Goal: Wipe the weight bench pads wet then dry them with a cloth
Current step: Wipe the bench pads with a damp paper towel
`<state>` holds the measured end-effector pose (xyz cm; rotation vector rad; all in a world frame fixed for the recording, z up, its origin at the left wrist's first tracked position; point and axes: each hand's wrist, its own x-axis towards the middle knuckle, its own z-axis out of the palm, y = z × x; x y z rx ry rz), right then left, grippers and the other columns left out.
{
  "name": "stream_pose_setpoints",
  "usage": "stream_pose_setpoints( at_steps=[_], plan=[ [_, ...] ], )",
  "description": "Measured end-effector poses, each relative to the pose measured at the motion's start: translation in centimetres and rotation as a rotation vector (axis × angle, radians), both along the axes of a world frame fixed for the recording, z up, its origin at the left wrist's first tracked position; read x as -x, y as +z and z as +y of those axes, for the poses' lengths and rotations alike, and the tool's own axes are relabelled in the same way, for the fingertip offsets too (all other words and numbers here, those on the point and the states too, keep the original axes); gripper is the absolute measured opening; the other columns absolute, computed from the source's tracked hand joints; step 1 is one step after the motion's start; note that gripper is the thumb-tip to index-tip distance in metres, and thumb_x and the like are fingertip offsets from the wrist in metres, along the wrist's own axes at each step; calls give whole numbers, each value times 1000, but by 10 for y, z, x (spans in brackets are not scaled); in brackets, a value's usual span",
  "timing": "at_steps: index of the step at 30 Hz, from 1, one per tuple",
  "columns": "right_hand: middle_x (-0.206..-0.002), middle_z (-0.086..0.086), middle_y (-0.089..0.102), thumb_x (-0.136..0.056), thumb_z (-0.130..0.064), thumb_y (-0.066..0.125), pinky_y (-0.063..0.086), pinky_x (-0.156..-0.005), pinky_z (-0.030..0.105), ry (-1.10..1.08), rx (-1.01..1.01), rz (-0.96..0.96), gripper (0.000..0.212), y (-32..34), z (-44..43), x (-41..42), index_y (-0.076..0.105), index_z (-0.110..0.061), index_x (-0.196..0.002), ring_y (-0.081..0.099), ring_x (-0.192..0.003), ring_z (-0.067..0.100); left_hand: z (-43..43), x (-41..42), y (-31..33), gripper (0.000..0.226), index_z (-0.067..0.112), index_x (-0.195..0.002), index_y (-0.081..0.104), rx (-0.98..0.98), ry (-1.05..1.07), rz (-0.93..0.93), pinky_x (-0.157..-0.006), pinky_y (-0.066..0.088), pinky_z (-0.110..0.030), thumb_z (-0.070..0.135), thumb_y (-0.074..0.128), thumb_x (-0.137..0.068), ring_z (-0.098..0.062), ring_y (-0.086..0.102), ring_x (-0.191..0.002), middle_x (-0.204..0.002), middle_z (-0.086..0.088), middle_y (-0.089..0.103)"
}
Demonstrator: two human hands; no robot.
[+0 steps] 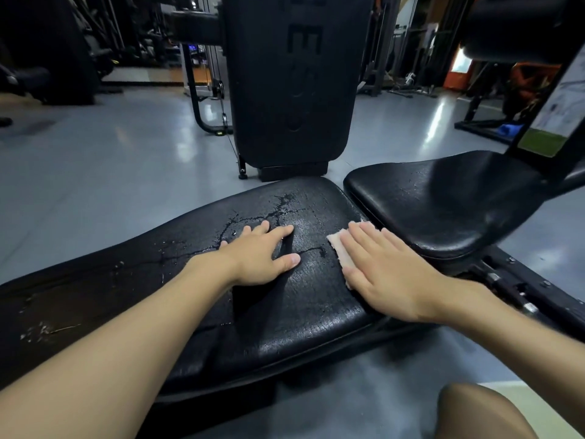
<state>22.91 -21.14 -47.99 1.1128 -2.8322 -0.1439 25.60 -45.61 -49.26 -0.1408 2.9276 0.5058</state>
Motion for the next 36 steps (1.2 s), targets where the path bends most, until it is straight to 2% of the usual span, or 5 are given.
stream_pose_setpoints(
  at_steps=[8, 12, 19, 27, 36],
  plan=[
    [-165, 7, 12, -86, -62, -19, 5, -121, 46, -6, 1, 33, 92, -1, 19, -37, 21, -17, -156, 3, -153, 22, 1, -8, 9, 76, 48, -152, 6, 11, -9, 8, -116, 10, -65, 71, 42, -89, -29, -2, -152, -166, -2, 0],
    [-164, -1, 9, -81, -60, -17, 0, -120, 39, 13, -22, -15, 87, 1, 7, -29, 12, -24, -155, -2, -151, 18, -12, -18, 13, 86, 49, -152, 4, 78, 28, -5, -114, 12, -66, 79, 44, -82, -26, -4, -152, -166, 2, -1],
    [-164, 2, 9, -102, -49, 15, 2, -121, 46, -27, -28, -74, 57, 0, -47, 47, 14, -26, -153, 0, -151, 19, -22, -20, 5, 99, 47, -153, -2, 49, -12, -120, -120, 10, -55, 84, 46, -75, -37, -6, -151, -165, -7, -5],
    [-165, 4, 11, -99, -48, 16, 2, -121, 49, -129, -18, -114, 61, 6, -129, 149, 19, -24, -155, 5, -152, 23, -22, -19, 3, 110, 51, -151, -5, 48, -9, -140, -117, 14, -62, 92, 33, -56, -33, -9, -151, -165, -2, -9],
    [-158, 6, 28, -97, -46, 17, 14, -118, 49, -166, -35, -141, 60, 7, -160, 183, 30, -22, -149, 20, -147, 26, -25, -16, 0, 102, 52, -151, -1, 20, 15, -127, -118, 12, -61, 87, 46, -68, -31, -10, -151, -165, 0, -9]
  ],
)
